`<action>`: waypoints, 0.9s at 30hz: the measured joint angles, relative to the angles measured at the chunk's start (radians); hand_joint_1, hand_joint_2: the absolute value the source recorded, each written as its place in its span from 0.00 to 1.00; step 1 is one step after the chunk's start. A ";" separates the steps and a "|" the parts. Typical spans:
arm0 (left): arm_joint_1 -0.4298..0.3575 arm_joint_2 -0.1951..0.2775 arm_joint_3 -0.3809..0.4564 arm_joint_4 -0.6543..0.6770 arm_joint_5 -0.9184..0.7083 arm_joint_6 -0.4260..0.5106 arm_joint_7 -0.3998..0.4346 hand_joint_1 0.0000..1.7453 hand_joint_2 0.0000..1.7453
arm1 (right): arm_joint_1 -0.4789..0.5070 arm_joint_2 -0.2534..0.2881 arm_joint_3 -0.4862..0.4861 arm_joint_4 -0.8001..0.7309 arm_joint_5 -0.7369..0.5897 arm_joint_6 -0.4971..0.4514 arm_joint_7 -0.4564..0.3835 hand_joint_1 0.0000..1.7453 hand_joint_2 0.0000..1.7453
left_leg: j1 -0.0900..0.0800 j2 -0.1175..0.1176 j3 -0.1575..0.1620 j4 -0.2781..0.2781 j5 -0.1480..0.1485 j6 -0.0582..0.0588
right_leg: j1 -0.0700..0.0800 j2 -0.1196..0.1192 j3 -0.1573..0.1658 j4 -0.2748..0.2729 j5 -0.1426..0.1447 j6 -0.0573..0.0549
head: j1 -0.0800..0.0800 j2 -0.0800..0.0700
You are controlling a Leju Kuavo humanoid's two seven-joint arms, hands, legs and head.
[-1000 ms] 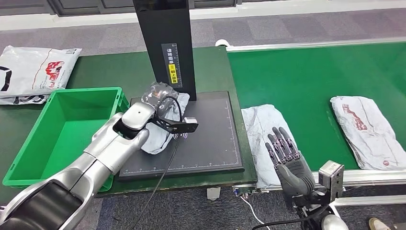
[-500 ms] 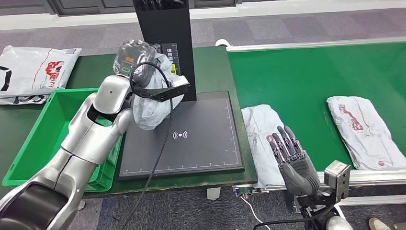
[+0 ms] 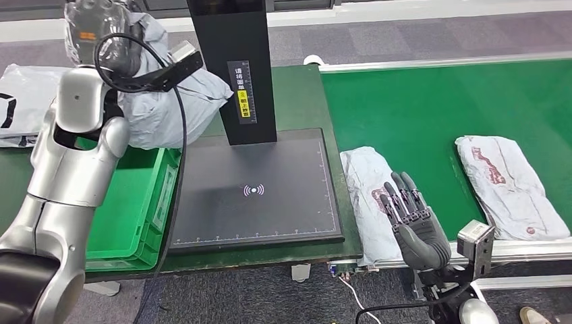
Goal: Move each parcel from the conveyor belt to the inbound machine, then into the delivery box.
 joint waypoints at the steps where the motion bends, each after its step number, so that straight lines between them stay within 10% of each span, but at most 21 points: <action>1: -0.011 0.007 0.007 0.006 -0.008 -0.001 0.007 1.00 1.00 | -0.002 0.000 0.000 0.001 -0.001 0.000 0.000 0.00 1.00 | 0.000 0.000 0.000 0.000 0.000 0.000 | 0.000 0.000 0.000 0.000 0.000 0.000 | 0.000 0.000; 11: -0.179 0.134 0.078 0.212 -0.105 -0.021 0.034 1.00 1.00 | 0.028 0.000 0.002 0.008 0.003 0.000 -0.002 0.00 1.00 | 0.000 0.000 -0.001 0.000 0.000 -0.002 | 0.002 0.001 -0.002 0.000 -0.001 -0.002 | 0.000 0.000; 27: -0.241 0.209 0.095 0.336 -0.122 -0.045 0.060 1.00 1.00 | 0.035 0.000 0.003 0.010 0.005 0.000 -0.001 0.00 1.00 | 0.000 0.000 -0.002 0.000 0.000 -0.003 | 0.002 0.001 -0.002 0.000 -0.001 -0.002 | 0.000 0.000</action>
